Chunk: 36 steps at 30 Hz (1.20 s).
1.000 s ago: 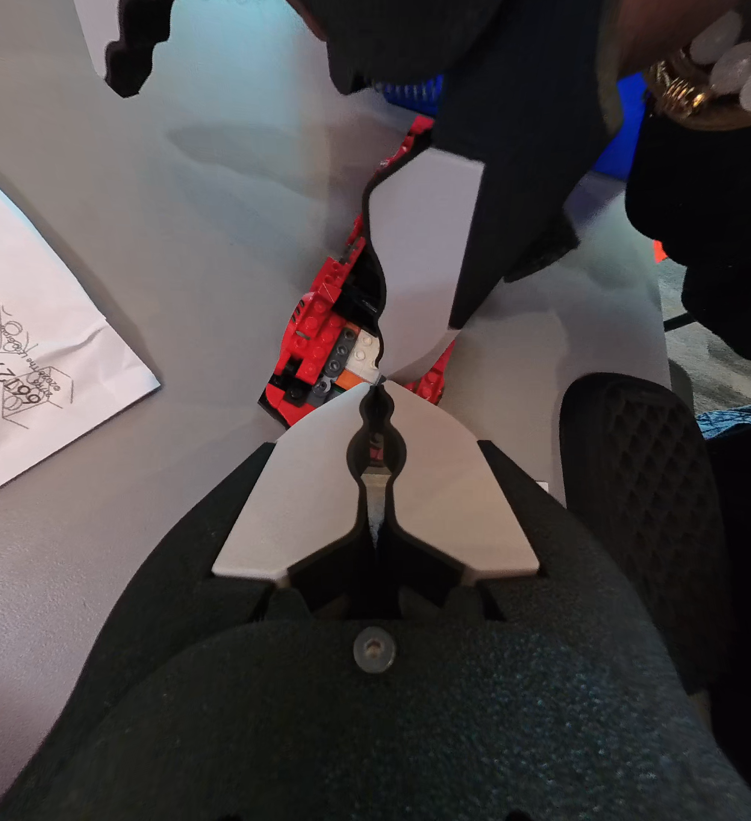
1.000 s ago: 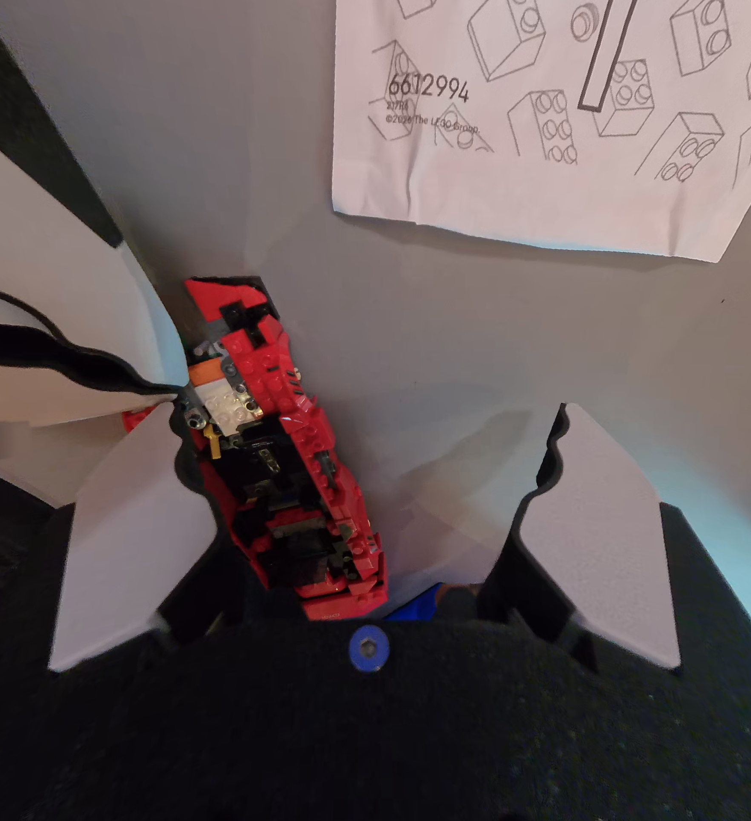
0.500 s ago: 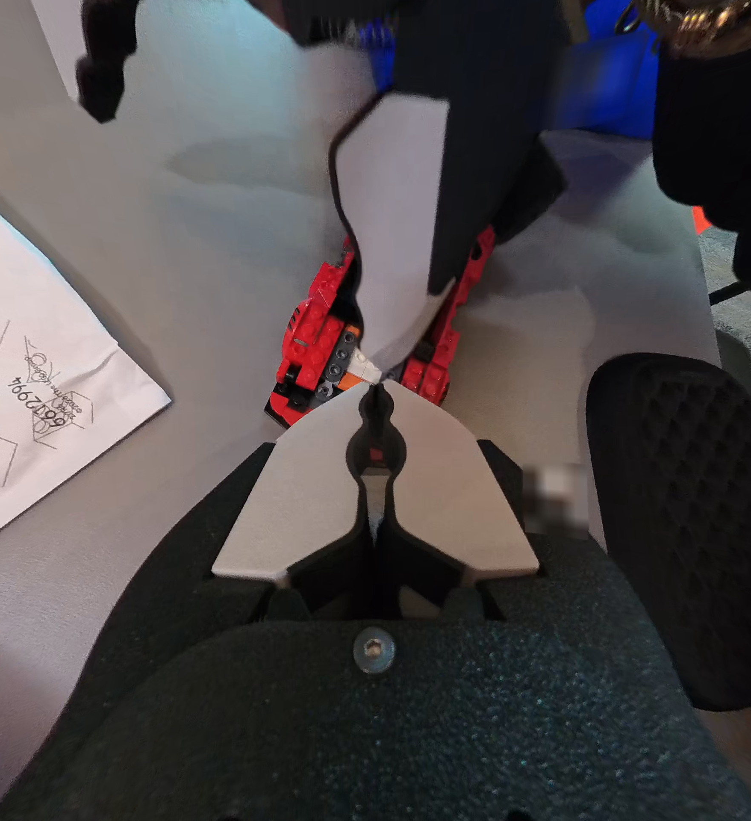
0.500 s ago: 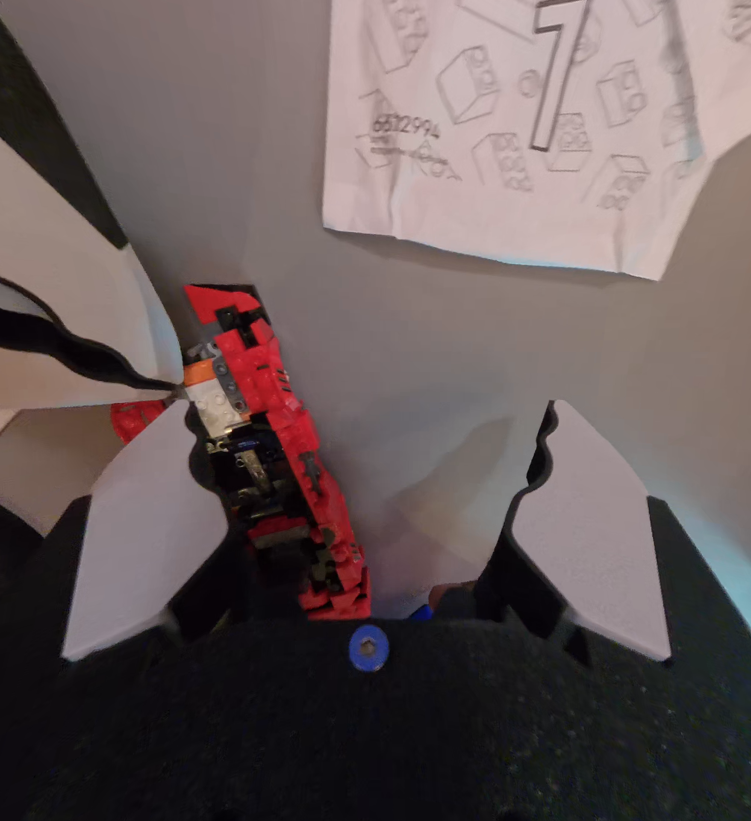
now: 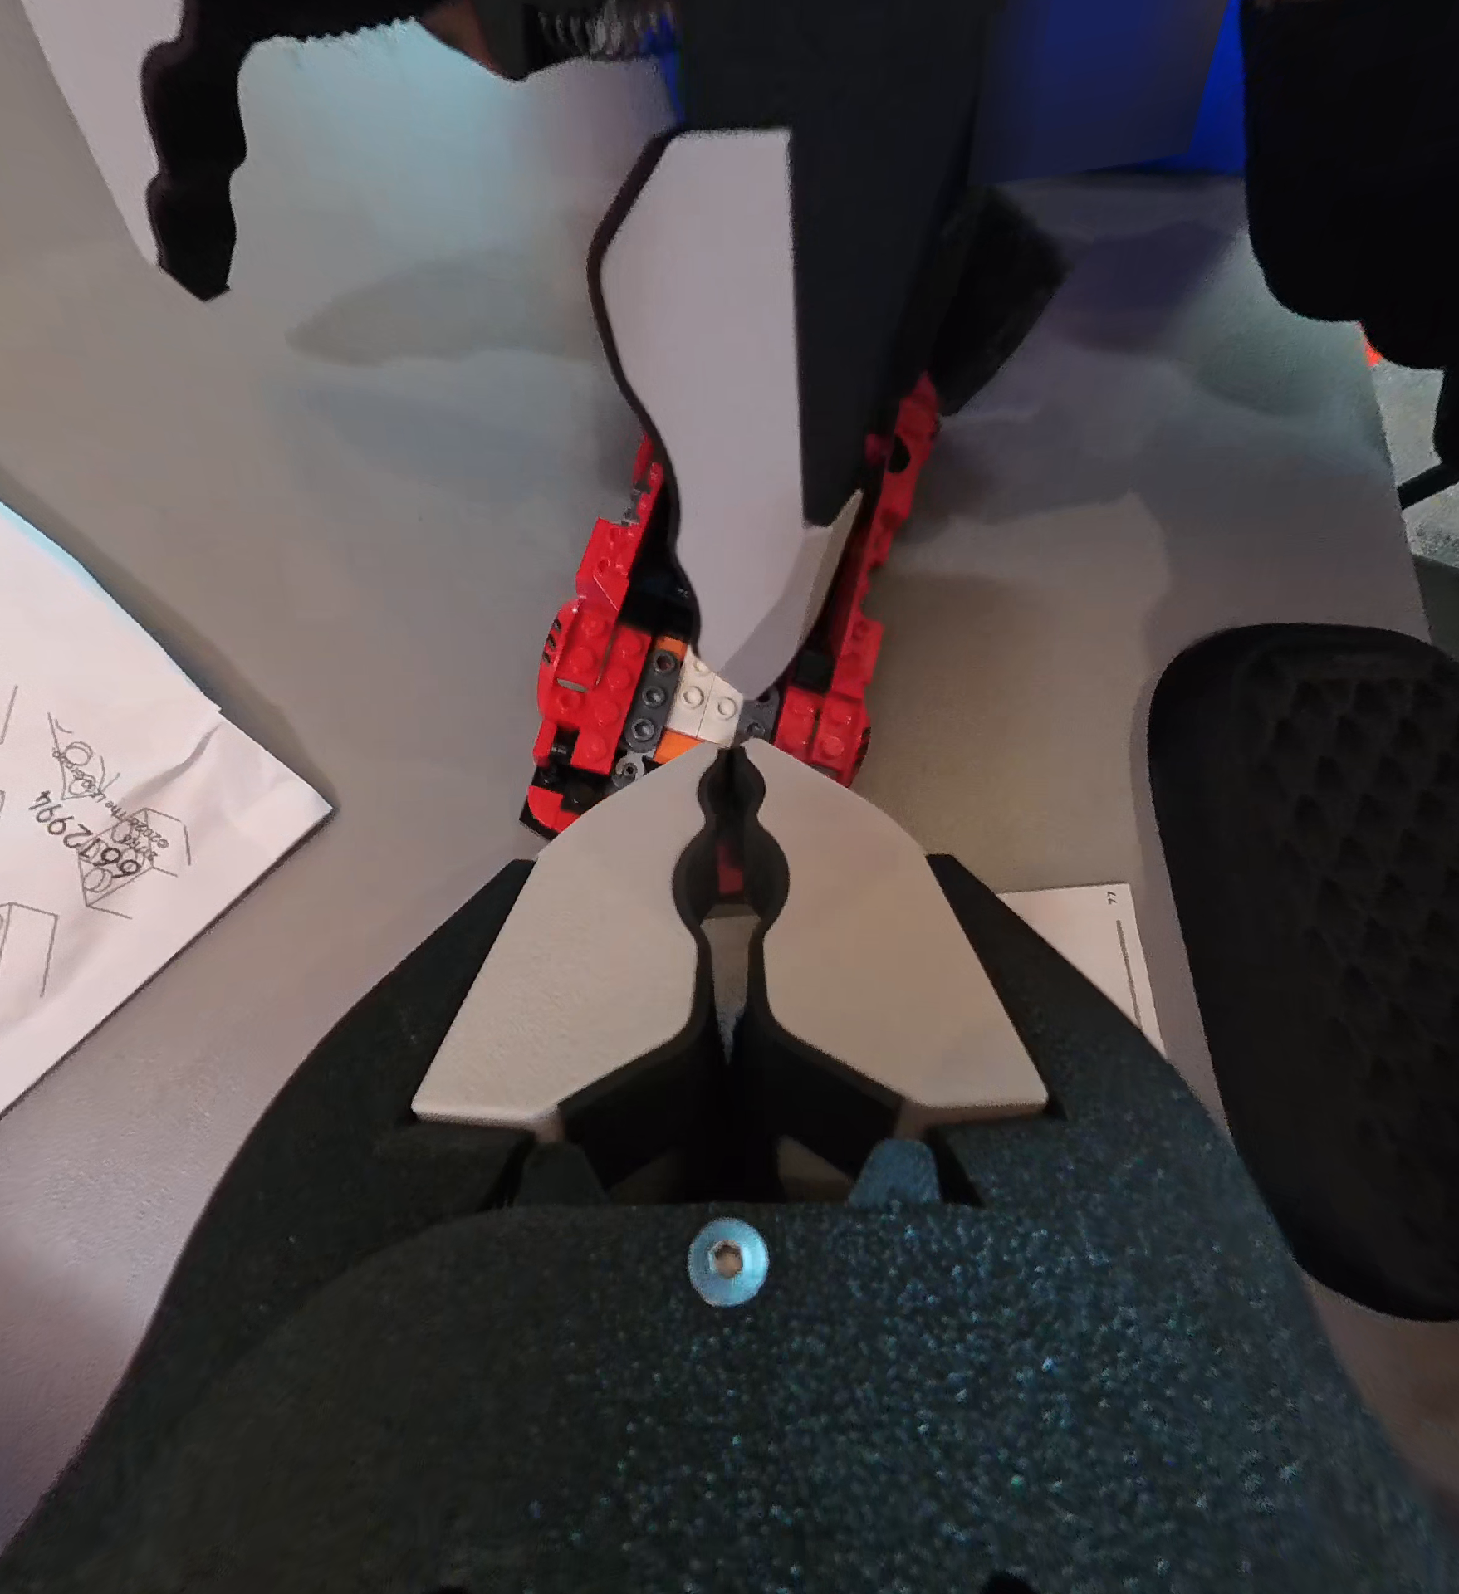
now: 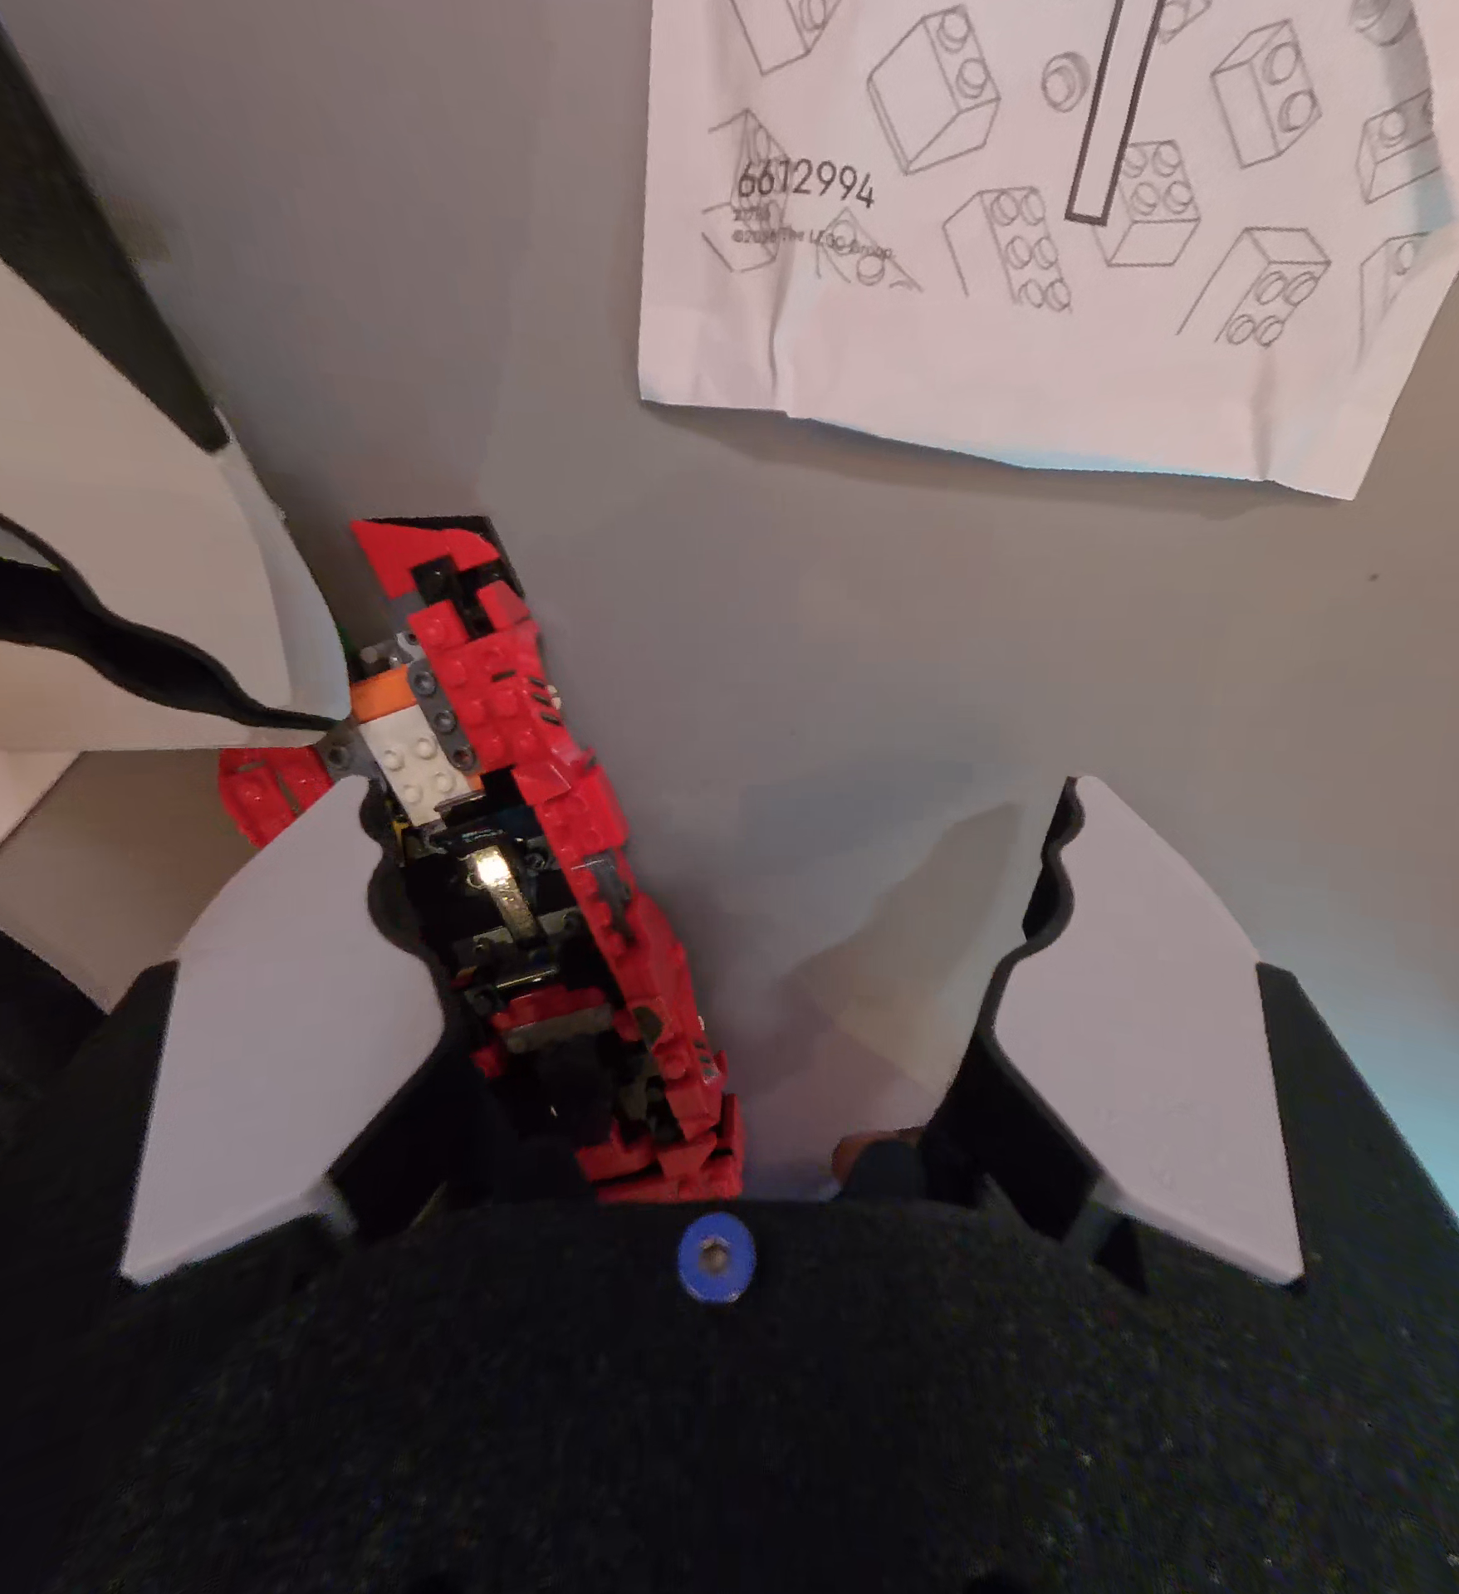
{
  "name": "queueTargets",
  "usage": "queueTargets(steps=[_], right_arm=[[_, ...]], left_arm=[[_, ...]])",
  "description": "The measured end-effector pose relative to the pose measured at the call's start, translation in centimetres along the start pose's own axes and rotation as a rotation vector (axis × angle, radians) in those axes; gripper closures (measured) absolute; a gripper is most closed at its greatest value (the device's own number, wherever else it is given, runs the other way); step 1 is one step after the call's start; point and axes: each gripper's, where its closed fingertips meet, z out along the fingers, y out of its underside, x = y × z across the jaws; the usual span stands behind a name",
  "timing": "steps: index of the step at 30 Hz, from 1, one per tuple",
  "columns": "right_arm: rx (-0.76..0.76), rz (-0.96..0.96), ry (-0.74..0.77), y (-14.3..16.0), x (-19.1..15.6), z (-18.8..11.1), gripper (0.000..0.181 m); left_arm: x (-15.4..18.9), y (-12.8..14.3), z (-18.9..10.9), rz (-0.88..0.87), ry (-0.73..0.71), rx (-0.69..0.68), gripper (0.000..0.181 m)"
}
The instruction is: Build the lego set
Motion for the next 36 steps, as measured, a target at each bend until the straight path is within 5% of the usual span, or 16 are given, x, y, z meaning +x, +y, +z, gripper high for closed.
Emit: queueTargets(steps=[28,32,36], right_arm=[[-0.079,0.107,0.025,0.9,-0.3,0.4,0.035],[0.004,0.026,0.062,-0.1,-0.1,-0.7,0.037],[0.177,0.104,0.06,-0.5,0.9,-3.8,0.047]], left_arm=[[0.1,0.1,0.1,0.039,-0.014,0.003,0.181],[0.3,-0.2,-0.2,0.045,-0.02,-0.031,0.181],[0.7,-2.4,-3.0,0.024,-0.024,0.09,0.181]])
